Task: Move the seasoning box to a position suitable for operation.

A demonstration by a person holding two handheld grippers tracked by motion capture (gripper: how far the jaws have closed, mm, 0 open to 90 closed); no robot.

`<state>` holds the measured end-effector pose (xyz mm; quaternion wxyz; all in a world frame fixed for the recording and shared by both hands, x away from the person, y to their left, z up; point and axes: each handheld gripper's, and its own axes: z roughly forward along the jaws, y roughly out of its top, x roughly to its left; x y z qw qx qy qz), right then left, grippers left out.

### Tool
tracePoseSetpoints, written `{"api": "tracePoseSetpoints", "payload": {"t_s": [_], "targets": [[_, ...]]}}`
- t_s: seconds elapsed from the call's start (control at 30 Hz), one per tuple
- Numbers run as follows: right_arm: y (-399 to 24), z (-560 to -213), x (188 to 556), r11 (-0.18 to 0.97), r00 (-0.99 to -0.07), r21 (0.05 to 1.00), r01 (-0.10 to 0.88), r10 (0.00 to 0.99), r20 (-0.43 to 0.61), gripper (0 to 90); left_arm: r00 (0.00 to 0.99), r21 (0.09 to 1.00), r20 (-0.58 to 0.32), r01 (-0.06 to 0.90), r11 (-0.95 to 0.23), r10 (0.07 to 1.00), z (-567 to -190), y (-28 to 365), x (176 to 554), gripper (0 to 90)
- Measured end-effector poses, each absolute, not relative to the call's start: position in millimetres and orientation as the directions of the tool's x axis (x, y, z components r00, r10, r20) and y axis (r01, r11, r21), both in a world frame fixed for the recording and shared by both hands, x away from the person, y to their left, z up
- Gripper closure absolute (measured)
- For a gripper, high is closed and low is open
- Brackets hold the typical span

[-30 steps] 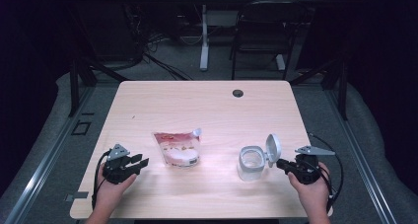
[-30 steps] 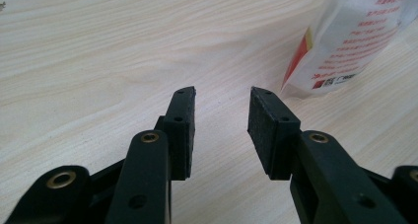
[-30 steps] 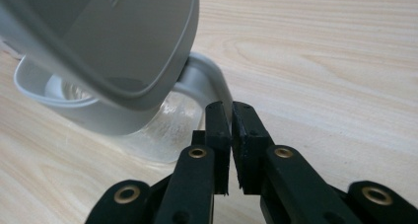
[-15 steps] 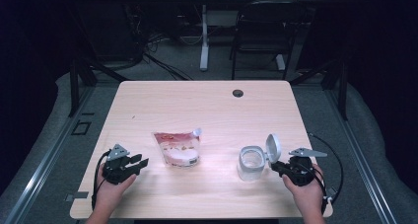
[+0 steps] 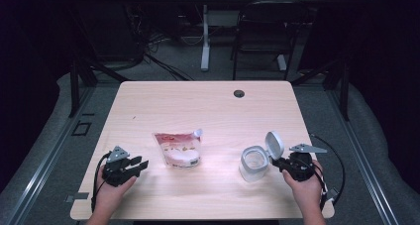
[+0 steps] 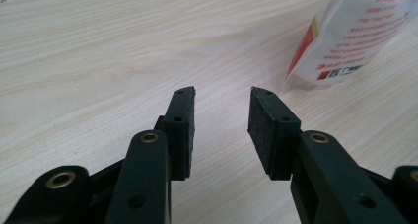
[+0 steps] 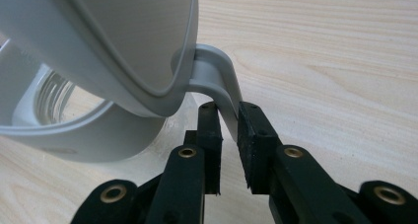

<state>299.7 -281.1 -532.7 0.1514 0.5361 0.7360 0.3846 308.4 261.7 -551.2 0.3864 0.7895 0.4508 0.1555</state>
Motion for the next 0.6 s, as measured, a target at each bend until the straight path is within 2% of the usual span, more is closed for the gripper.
{"api": "tracePoseSetpoints", "payload": {"t_s": [0.27,0.3,0.33,0.37,0.43,0.6], "targets": [[-281.2,-533.4,313.7,0.119,-0.382,0.734,0.669,0.902,0.202,80.1,0.538,0.746,-0.103,0.598,-0.292,0.837,-552.8,263.1,305.8,63.1],[-281.2,-533.6,315.8,0.111,-0.385,0.737,0.666,0.898,0.212,82.5,0.537,0.746,-0.102,0.598,-0.294,0.837,-553.0,263.1,305.7,62.9],[-282.3,-533.0,317.4,0.103,-0.389,0.749,0.655,0.895,0.217,89.4,0.537,0.745,-0.102,0.599,-0.293,0.837,-553.2,263.2,305.6,62.4],[-283.3,-532.7,318.3,0.081,-0.394,0.755,0.651,0.886,0.245,89.9,0.537,0.742,-0.101,0.601,-0.297,0.837,-553.1,263.7,305.6,62.1],[-285.0,-532.1,320.4,0.06,-0.398,0.76,0.647,0.877,0.27,89.1,0.533,0.745,-0.106,0.601,-0.288,0.839,-553.7,263.5,305.4,61.8],[-284.6,-534.9,323.0,0.085,-0.409,0.758,0.647,0.878,0.25,87.3,0.536,0.743,-0.103,0.601,-0.294,0.838,-553.7,263.9,305.2,61.6]]}}
